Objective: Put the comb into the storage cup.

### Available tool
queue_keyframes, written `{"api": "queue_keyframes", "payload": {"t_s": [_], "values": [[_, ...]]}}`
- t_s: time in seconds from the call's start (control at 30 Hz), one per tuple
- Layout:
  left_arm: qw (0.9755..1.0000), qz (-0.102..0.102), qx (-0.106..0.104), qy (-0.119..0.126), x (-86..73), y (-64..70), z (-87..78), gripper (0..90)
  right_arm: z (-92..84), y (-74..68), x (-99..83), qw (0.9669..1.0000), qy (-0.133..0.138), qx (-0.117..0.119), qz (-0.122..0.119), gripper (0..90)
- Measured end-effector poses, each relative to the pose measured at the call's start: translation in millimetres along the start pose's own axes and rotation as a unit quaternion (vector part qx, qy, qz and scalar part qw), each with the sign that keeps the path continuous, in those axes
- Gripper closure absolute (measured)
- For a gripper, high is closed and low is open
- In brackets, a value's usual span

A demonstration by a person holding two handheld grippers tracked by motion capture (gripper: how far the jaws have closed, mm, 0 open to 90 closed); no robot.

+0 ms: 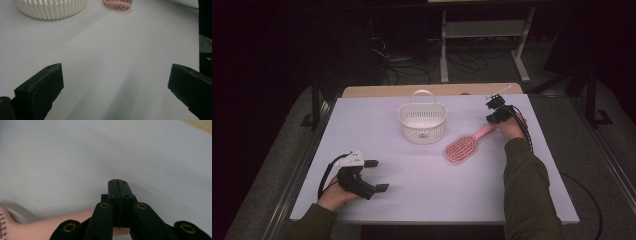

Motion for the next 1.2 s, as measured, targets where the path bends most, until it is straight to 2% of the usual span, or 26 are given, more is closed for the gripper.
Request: {"api": "queue_keyframes", "payload": {"t_s": [0.27, 0.53, 0.77, 1.03, 1.2], "values": [[1.0, 0.001, -0.001, -0.001, -0.2, 0.4, 0.4, 0.0, -2.4, 1.8, -7.5, 0.9999, -0.01, -0.004, 0.0, 89.4], [1.0, 0.004, -0.002, -0.003, -0.6, 2.0, 1.2, 0.0, -9.3, -3.3, -19.9, 0.9999, 0.001, 0.012, 0.006, 89.5], [1.0, 0.004, -0.002, -0.004, -0.7, 2.5, 1.4, 0.0, -15.8, -1.5, -30.1, 0.9998, -0.001, 0.015, 0.009, 89.5], [1.0, 0.004, -0.003, -0.004, -0.9, 2.6, 1.7, 0.0, -22.9, -0.3, -42.8, 0.9999, -0.007, 0.013, 0.001, 89.5], [1.0, 0.006, -0.003, -0.005, -0.9, 3.0, 2.1, 0.0, -24.9, -3.9, -53.5, 0.9997, -0.013, 0.022, -0.004, 89.5]]}}
Point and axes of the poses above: each handheld gripper's, and its own axes: z roughly forward along the jaws, x roughly out of its top, y roughly to its right, the point moved 8 cm from there along z, roughly forward along the jaws, and after that the axes turned 11 degrees about x, right-handed, at the moved point
